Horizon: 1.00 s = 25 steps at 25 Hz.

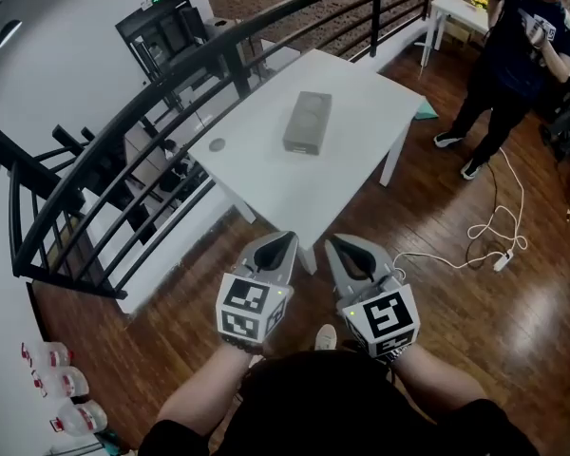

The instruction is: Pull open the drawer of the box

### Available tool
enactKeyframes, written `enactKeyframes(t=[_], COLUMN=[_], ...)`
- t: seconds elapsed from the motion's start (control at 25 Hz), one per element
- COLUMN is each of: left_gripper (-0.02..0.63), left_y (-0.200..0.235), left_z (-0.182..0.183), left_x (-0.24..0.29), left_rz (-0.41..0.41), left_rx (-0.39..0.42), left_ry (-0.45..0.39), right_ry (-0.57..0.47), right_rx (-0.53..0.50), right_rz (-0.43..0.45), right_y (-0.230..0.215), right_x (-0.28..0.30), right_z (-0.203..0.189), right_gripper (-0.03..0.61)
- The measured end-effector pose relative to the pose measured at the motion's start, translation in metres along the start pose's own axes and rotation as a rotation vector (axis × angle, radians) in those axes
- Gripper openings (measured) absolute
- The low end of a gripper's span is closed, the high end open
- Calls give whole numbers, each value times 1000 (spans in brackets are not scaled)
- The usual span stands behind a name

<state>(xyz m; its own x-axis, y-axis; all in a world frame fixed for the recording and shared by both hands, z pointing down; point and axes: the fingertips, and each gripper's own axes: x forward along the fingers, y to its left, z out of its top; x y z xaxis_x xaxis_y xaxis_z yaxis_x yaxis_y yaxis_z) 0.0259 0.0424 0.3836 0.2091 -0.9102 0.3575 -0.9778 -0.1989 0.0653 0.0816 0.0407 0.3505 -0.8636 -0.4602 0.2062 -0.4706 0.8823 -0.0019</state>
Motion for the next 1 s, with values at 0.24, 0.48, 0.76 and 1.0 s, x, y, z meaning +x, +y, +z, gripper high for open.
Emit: enactKeyframes(t=[0.24, 0.48, 0.76, 1.0], left_gripper=[15, 15, 15, 15], left_y=[6, 24, 60, 100], left_z=[5, 10, 13, 9], left_x=[15, 32, 67, 100], left_rz=[-7, -30, -80, -131], left_rx=[-10, -5, -7, -30], left_ry=[-2, -5, 9, 41], right_ry=[13, 31, 55, 99], right_rx=[0, -4, 6, 18], right_rz=[17, 7, -46, -89], right_y=[-5, -9, -29, -43], right_x=[10, 29, 71, 118], right_z=[5, 5, 3, 0], right_gripper=[-9, -9, -9, -9])
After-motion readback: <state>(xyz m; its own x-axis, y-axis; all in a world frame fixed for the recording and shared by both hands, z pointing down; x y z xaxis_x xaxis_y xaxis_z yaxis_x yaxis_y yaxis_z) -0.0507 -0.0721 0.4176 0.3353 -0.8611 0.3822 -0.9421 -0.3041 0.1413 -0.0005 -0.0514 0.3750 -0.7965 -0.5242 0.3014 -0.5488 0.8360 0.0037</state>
